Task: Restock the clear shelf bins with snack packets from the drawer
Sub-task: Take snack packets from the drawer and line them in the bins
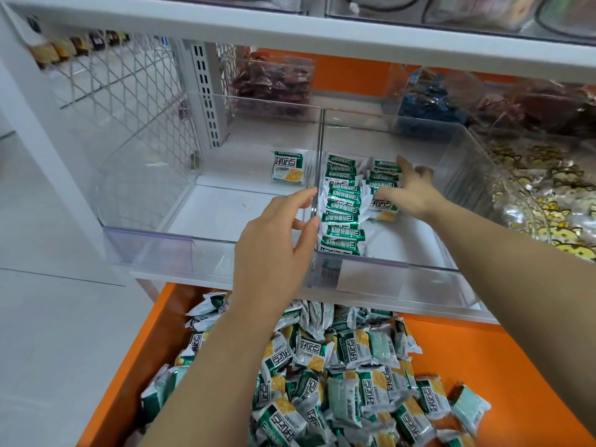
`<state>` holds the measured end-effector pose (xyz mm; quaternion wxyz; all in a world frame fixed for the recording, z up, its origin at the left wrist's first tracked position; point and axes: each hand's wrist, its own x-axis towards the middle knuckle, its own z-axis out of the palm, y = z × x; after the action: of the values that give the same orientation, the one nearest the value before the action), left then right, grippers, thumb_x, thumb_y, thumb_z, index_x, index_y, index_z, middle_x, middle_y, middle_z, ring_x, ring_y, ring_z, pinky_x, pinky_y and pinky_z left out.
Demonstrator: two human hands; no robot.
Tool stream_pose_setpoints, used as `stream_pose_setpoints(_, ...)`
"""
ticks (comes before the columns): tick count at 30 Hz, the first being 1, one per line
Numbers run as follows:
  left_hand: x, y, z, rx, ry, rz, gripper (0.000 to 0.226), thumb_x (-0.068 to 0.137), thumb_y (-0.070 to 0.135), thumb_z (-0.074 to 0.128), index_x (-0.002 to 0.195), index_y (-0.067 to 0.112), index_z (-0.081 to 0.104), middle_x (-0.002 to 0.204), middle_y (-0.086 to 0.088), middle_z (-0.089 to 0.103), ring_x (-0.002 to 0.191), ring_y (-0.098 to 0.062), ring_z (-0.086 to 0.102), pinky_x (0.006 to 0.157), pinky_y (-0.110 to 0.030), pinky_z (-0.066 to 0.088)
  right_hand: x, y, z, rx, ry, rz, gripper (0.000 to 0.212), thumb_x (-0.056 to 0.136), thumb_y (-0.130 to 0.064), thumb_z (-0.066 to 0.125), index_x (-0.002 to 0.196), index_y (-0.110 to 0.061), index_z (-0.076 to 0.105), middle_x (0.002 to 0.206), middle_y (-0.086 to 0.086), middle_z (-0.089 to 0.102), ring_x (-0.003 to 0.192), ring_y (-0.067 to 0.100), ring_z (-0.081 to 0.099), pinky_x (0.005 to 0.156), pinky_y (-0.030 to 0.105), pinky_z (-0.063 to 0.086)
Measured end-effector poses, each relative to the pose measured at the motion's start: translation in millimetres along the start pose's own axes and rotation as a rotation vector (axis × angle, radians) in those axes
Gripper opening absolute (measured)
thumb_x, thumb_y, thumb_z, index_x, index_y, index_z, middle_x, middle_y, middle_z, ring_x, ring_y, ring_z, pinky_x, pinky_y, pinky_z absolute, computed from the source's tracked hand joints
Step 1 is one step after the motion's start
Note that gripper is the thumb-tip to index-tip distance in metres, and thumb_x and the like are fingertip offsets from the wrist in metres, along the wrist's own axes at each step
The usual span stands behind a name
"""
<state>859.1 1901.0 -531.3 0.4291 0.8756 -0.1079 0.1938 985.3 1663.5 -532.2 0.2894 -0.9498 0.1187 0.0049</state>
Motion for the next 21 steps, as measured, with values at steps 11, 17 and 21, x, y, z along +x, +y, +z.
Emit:
stream_pose_setpoints(11, 0.3, -1.5, 2.7, 0.006, 0.027, 0.005, 0.034, 0.095, 0.029, 0.052, 0.129, 0.033, 0.053, 0.115, 0.02, 0.057, 0.086, 0.002, 0.055, 0.079, -0.03, 0.049, 5.1, -8.0, 2.6, 0.102, -0.118, -0.111, 0.059, 0.085, -0.017, 0.061, 0.14, -0.018, 0.038, 0.11, 0.002, 0.053, 0.098, 0.022, 0.055, 0.085, 0.029, 0.044)
stream_pose_setpoints(17, 0.7, -2.0, 2.5, 0.014, 0.038, 0.026, 0.035, 0.095, 0.029, 0.052, 0.13, 0.032, 0.053, 0.116, 0.019, 0.058, 0.086, 0.001, 0.055, 0.08, -0.032, 0.05, 7.7, -6.2, 3.2, -0.144, -0.01, -0.149, 0.075, 0.08, -0.026, 0.067, 0.146, -0.022, 0.03, 0.151, 0.015, 0.019, 0.137, 0.036, 0.027, 0.112, 0.041, 0.031)
stream_pose_setpoints(21, 0.5, -2.6, 2.4, 0.016, 0.039, 0.042, 0.035, 0.095, 0.029, 0.052, 0.13, 0.032, 0.052, 0.116, 0.02, 0.057, 0.086, 0.003, 0.054, 0.079, -0.03, 0.049, 0.0, -10.4, -0.1, -0.379, 0.109, -0.243, 0.07, 0.081, -0.032, 0.066, 0.143, -0.019, 0.036, 0.15, 0.015, 0.024, 0.137, 0.036, 0.022, 0.103, 0.046, 0.037)
